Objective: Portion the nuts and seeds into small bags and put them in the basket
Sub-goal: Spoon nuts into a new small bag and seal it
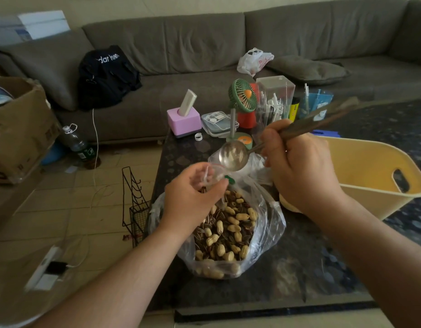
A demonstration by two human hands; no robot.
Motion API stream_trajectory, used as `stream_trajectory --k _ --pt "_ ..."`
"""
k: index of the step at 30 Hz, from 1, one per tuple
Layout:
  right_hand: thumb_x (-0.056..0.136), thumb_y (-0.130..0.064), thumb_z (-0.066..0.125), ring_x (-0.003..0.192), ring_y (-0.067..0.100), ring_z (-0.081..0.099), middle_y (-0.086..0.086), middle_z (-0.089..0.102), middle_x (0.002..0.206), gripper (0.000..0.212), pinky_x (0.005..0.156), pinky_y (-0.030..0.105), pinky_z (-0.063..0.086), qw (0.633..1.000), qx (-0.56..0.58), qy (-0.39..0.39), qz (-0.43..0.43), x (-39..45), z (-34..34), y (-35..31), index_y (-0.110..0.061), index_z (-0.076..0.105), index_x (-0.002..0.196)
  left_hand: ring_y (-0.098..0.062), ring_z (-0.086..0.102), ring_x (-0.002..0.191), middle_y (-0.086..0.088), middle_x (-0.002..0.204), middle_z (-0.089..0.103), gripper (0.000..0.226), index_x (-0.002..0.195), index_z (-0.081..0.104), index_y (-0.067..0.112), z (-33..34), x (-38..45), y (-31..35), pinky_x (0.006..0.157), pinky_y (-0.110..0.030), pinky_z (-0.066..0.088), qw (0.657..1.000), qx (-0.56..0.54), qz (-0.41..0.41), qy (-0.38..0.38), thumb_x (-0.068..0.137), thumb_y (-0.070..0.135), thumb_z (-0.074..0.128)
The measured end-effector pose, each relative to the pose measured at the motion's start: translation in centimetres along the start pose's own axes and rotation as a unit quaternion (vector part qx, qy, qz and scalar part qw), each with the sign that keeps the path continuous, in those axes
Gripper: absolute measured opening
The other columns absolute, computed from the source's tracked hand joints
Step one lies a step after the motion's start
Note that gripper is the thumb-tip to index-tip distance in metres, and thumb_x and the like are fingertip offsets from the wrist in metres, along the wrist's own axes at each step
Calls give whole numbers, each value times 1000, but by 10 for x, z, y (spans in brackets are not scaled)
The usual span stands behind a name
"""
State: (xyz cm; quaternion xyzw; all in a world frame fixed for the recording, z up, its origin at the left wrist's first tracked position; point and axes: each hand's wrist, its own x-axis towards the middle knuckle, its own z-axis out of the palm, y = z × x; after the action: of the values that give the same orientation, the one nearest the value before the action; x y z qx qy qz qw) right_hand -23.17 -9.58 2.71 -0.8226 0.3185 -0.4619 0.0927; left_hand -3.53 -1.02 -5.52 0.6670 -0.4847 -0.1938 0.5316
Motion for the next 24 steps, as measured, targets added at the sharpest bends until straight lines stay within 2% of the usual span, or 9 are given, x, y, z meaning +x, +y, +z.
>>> stream_trajectory --k 2,4,7,10,13,18,21,24 --pt "111 -31 41 62 7 58 -7 61 71 35 59 23 45 998 -14 -52 28 -4 5 7 -12 62 91 -1 72 108 15 111 78 31 118 76 34 -2 1 1 95 -33 62 999 -50 -10 13 88 36 86" --pt "109 -34 41 62 12 60 -3 63 71 37 62 34 50 992 -33 -114 38 -11 13 11 -12 63 90 -4 73 110 12 112 79 33 119 77 31 -5 1 -1 97 -37 62 998 -53 -11 25 88 35 86" --pt "109 -34 41 66 13 59 -5 60 74 32 66 42 53 985 -36 -167 22 -22 23 16 -17 60 90 -5 73 110 12 114 78 37 123 76 28 -9 1 -2 95 -34 62 998 -56 1 40 88 34 86" --pt "110 -37 38 66 12 57 -8 56 75 30 66 43 53 979 -41 -198 1 -27 31 22 -23 55 89 -6 74 107 14 110 79 32 119 76 32 -12 1 -4 92 -36 63 998 -45 12 43 88 30 86" --pt "109 -40 34 66 15 55 -6 55 76 31 64 44 52 975 -43 -219 -18 -32 38 25 -24 51 89 -9 75 108 11 112 79 36 123 76 30 -13 5 -7 93 -45 63 996 -73 -1 55 88 33 86" --pt "108 -43 35 72 16 58 -5 60 83 37 68 42 51 972 -22 -232 -34 -39 44 22 -19 61 98 -13 75 111 7 114 80 34 122 76 31 -15 10 -11 101 -50 60 990 -131 -49 33 90 27 85" --pt "107 -39 41 81 12 61 -8 65 93 32 74 34 53 969 13 -241 -43 -42 46 18 -21 67 106 -16 77 107 5 112 81 32 122 75 31 -16 13 -13 98 -56 61 986 -144 -79 16 92 24 83" --pt "107 -36 48 86 6 60 -13 65 98 24 78 26 51 962 43 -267 -41 -43 49 15 -24 68 111 -15 77 105 5 111 81 33 122 76 30 -17 15 -16 96 -57 62 985 -144 -96 13 90 26 85"
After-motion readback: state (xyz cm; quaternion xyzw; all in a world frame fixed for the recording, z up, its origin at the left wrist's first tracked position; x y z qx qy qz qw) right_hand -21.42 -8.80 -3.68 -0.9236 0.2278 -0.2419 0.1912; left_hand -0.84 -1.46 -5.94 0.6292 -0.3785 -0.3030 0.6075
